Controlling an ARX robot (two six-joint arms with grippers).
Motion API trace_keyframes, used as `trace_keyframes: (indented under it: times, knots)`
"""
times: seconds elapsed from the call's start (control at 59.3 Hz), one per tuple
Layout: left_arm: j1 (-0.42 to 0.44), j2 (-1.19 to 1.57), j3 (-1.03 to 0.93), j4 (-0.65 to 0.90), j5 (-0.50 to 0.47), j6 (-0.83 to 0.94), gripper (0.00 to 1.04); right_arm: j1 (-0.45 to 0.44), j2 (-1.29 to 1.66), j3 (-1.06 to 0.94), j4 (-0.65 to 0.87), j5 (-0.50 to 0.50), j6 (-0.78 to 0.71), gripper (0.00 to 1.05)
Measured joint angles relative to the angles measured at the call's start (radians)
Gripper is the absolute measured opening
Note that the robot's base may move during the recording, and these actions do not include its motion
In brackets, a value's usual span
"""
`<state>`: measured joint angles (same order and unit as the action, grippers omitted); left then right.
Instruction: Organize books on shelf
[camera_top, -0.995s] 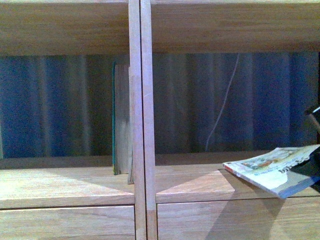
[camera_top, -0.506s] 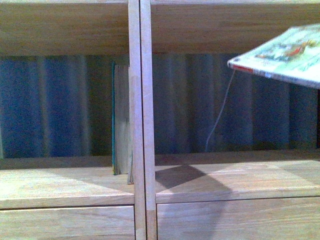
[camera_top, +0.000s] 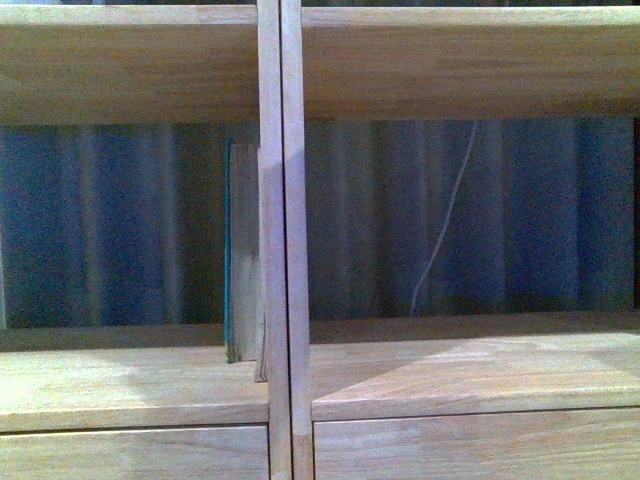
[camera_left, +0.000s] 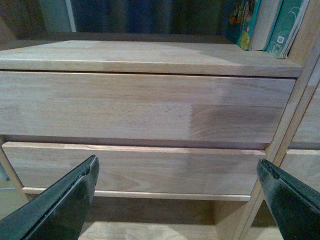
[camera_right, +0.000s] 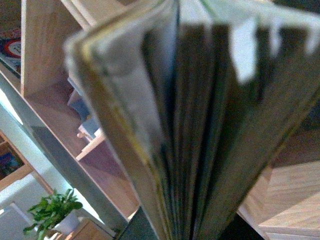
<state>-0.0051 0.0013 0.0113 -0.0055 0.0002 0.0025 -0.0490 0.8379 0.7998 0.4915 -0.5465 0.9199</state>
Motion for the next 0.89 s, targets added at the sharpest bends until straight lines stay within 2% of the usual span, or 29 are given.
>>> trace_keyframes:
  times: [0.169,0.219,0.304,0.439,0.59,0.624,0.658,0.725,0.776,0.827,0.894]
  knots:
    - [0.000,0.000,0.000,0.000,0.002,0.000,0.97,0.230,0.063,0.094,-0.085,0.133,-0.114,0.07]
    - [0.039,0.072,0.006,0.084,0.090,-0.074,0.97,0.325,0.105,0.130,-0.106,0.191,-0.164,0.07]
    - [0.098,0.231,0.043,0.234,0.173,-0.140,0.97,0.407,0.140,0.164,-0.126,0.240,-0.211,0.07]
    - [0.183,0.461,0.153,0.410,0.290,-0.232,0.97,0.487,0.172,0.195,-0.135,0.269,-0.250,0.07]
    - [0.226,0.604,0.269,0.541,0.496,-0.409,0.97,0.534,0.190,0.219,-0.137,0.309,-0.272,0.07]
    - [0.221,0.635,0.301,0.602,0.560,-0.506,0.97,0.554,0.196,0.224,-0.138,0.323,-0.282,0.07]
    - [0.207,0.661,0.325,0.658,0.578,-0.588,0.97,0.569,0.202,0.226,-0.138,0.330,-0.288,0.07]
    - [0.153,0.702,0.366,0.724,0.542,-0.716,0.97,0.595,0.211,0.226,-0.138,0.341,-0.297,0.07]
    - [0.069,0.742,0.401,0.771,0.476,-0.826,0.97,0.612,0.222,0.226,-0.138,0.348,-0.301,0.07]
    - [-0.016,0.774,0.425,0.797,0.431,-0.871,0.97,0.620,0.231,0.226,-0.138,0.349,-0.300,0.07]
    - [-0.090,0.802,0.451,0.819,0.387,-0.895,0.97,0.622,0.238,0.226,-0.138,0.350,-0.301,0.07]
